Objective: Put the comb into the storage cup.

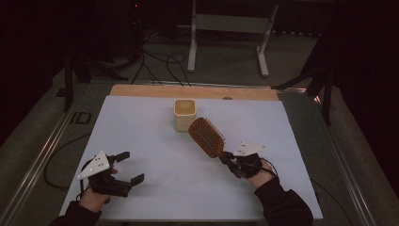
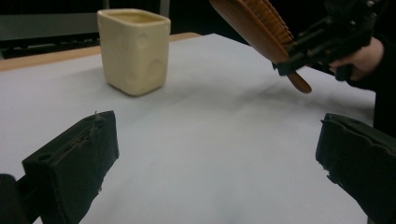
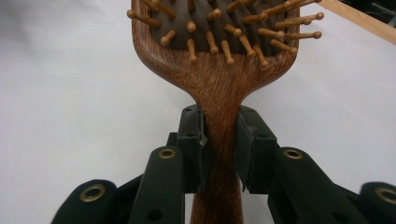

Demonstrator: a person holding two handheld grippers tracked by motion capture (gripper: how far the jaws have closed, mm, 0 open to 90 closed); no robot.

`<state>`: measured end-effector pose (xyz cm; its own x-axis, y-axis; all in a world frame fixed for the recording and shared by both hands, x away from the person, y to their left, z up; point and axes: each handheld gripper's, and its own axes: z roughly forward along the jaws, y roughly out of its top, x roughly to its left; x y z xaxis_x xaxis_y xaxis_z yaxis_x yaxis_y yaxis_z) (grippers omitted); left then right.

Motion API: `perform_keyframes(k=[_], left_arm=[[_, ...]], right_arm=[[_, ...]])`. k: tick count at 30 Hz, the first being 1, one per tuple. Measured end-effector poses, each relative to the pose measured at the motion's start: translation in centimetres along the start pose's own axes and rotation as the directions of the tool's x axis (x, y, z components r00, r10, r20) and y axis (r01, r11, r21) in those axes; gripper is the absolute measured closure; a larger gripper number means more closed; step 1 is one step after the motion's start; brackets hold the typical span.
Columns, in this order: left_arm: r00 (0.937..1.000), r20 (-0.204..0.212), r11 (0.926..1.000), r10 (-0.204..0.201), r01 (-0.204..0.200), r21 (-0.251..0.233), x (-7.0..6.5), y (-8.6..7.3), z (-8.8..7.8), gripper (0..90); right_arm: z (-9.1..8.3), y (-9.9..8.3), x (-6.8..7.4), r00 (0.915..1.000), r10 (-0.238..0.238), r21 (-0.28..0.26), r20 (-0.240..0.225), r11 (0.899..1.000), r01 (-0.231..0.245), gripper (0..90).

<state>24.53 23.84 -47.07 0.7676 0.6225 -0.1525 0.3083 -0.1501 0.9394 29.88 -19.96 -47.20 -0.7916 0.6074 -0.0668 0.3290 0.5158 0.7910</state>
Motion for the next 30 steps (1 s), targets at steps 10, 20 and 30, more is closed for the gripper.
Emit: perform_keyframes(k=[10,20,30], left_arm=[[0.9998,0.021,1.0,-0.001,0.001,0.01,-0.5,4.2,2.0,0.1],[0.997,0.072,0.9987,0.029,-0.032,0.04,-2.2,7.0,5.7,0.1],[0.9928,0.119,0.9998,-0.015,0.013,0.016,-2.8,9.6,8.0,0.1]], right_arm=[[-0.8,0.1,0.3,1.0,-0.002,-0.101,-0.006,0.995,0.001,73.5],[-0.8,0.1,0.5,1.0,-0.009,-0.104,-0.004,0.995,0.008,73.5],[-1.0,0.2,0.6,1.0,-0.006,-0.111,0.001,0.994,0.006,73.4]])
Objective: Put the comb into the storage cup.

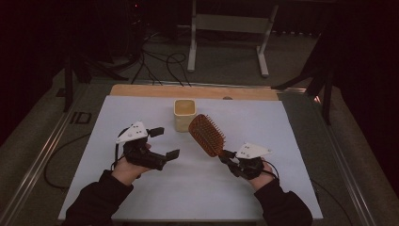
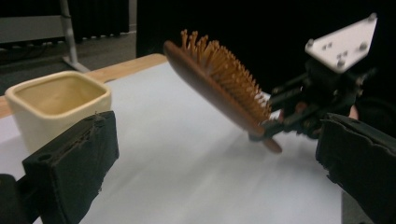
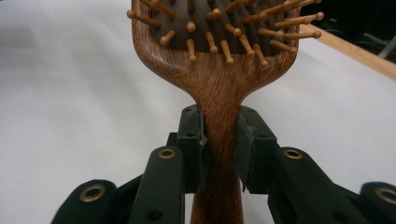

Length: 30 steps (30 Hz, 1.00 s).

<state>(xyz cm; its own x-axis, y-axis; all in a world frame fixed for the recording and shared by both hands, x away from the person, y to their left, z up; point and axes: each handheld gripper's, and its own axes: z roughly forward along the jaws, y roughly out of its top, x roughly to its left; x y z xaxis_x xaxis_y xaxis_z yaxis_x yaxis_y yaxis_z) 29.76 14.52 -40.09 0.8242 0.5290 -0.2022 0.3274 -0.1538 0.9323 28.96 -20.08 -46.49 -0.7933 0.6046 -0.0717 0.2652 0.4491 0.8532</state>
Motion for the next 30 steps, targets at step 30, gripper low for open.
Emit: perform_keyframes(k=[30], left_arm=[[0.937,0.068,0.9392,-0.343,0.343,0.002,0.4,1.6,8.4,0.1]], right_arm=[[0.1,0.1,0.0,0.9999,-0.001,0.005,-0.01,1.0,0.002,73.4]])
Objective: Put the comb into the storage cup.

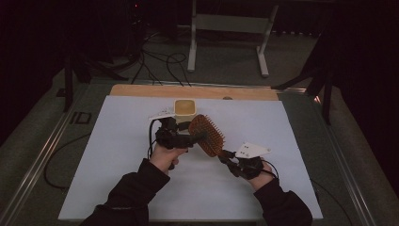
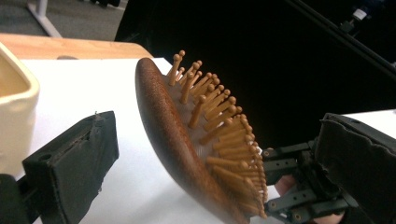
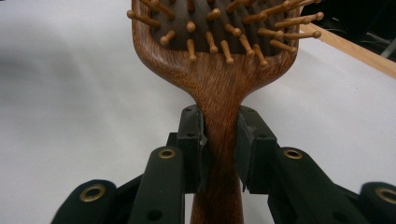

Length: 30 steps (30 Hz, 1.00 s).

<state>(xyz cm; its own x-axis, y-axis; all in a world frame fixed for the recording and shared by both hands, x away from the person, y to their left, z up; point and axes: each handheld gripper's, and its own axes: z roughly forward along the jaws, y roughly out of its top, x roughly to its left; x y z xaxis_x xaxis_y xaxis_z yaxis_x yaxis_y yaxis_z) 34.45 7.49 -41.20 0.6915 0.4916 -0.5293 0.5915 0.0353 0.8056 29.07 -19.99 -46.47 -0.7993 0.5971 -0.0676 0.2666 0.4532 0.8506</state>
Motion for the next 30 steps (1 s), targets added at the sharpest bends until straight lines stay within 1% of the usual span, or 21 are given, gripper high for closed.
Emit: perform_keyframes(k=[3,6,7,8,12,13,14,15,17,20,24,27,28,30], left_arm=[[0.9993,-0.035,0.9997,-0.016,0.017,0.019,-0.1,-0.2,0.7,0.2],[0.9974,-0.061,0.9991,-0.038,0.039,0.016,-0.1,-0.4,1.2,1.0],[0.9969,-0.065,0.9988,-0.045,0.046,0.018,-0.1,-0.4,1.3,1.2],[0.9968,-0.058,0.9984,-0.054,0.055,0.015,0.0,-0.4,1.4,1.9],[0.9959,-0.069,0.9983,-0.058,0.059,0.004,-0.2,-0.5,1.6,4.9],[0.9953,-0.068,0.9976,-0.069,0.069,-0.007,-0.3,-0.5,1.7,4.9],[0.9952,-0.067,0.9975,-0.07,0.07,-0.005,-0.3,-0.5,1.7,8.6],[0.9951,-0.066,0.9973,-0.073,0.073,0.0,-0.4,-0.4,1.8,9.4],[0.9935,-0.082,0.9969,-0.078,0.079,0.0,-0.5,-0.5,1.9,10.8],[0.9925,-0.084,0.996,-0.089,0.09,0.004,-0.6,-0.4,2.1,16.3],[0.9913,-0.095,0.9955,-0.091,0.093,0.017,-0.7,-0.6,2.4,26.3],[0.9898,-0.096,0.9938,-0.106,0.108,0.024,-0.6,-0.6,2.5,33.2],[0.9899,-0.088,0.9932,-0.111,0.114,0.025,-0.5,-0.6,2.5,34.7],[0.9897,-0.087,0.9929,-0.113,0.116,0.027,-0.5,-0.7,2.5,36.0]], right_arm=[[0.0,0.0,0.0,1.0,0.002,-0.001,-0.001,1.0,-0.002,73.4],[0.0,0.0,0.0,1.0,0.0,0.0,-0.003,1.0,0.0,73.4],[0.0,0.0,0.0,1.0,-0.004,0.0,-0.003,1.0,0.004,73.4],[0.0,0.0,0.0,1.0,-0.005,-0.001,-0.002,1.0,0.005,73.4],[0.0,0.0,0.0,1.0,-0.005,-0.001,-0.003,1.0,0.005,73.4],[0.0,0.0,0.0,1.0,-0.005,-0.001,-0.004,1.0,0.005,73.4],[0.0,0.0,0.0,1.0,-0.002,0.0,-0.003,1.0,0.002,73.4],[0.0,0.0,0.0,1.0,-0.004,-0.001,-0.003,1.0,0.004,73.3],[0.0,0.0,0.0,1.0,-0.001,-0.001,-0.004,1.0,0.001,73.3],[0.1,0.0,0.0,1.0,-0.001,0.0,-0.005,1.0,0.001,73.4],[0.1,0.0,0.1,1.0,-0.001,0.002,-0.01,1.0,0.001,73.4],[0.1,0.0,0.0,1.0,0.002,0.002,-0.008,1.0,-0.002,73.4],[0.1,0.0,0.0,1.0,0.004,0.002,-0.007,1.0,-0.004,73.3],[0.1,0.0,0.0,1.0,0.0,0.006,-0.005,1.0,0.0,73.3]])
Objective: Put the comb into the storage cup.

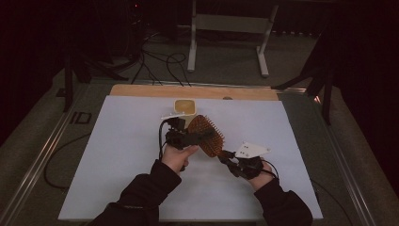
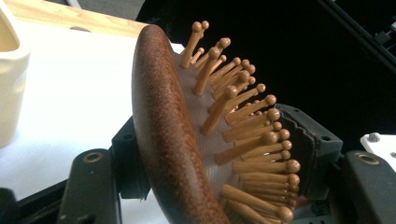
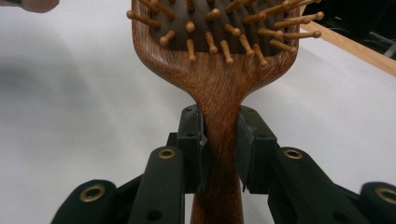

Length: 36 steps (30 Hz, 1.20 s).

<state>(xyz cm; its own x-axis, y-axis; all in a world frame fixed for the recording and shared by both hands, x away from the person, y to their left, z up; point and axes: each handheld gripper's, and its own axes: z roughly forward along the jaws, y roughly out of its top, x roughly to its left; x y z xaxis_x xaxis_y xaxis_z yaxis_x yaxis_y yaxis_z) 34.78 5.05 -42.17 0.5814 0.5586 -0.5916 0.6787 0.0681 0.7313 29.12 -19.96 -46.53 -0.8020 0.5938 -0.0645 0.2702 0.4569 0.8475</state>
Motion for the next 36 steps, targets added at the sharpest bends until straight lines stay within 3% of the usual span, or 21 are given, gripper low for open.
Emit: perform_keyframes(k=[11,26,29,36], left_arm=[[0.9993,0.038,0.9998,0.002,-0.001,-0.021,-0.6,0.4,-0.2,49.6],[0.9945,0.027,0.9943,0.101,-0.1,-0.037,-2.3,1.0,-0.4,55.6],[0.9934,0.023,0.993,0.112,-0.111,-0.04,-2.4,1.2,-0.5,56.0],[0.9914,0.035,0.9904,0.126,-0.124,-0.061,-2.5,2.0,-1.2,56.5]], right_arm=[[0.0,-0.1,0.0,1.0,0.008,-0.009,-0.001,1.0,-0.008,73.1],[-0.2,0.1,-0.1,0.9994,0.035,-0.048,-0.003,0.998,-0.035,71.4],[-0.3,0.2,-0.2,0.9985,0.053,-0.065,-0.008,0.996,-0.054,67.5],[-0.2,0.1,-0.4,0.9969,0.078,-0.064,-0.016,0.995,-0.078,45.2]])
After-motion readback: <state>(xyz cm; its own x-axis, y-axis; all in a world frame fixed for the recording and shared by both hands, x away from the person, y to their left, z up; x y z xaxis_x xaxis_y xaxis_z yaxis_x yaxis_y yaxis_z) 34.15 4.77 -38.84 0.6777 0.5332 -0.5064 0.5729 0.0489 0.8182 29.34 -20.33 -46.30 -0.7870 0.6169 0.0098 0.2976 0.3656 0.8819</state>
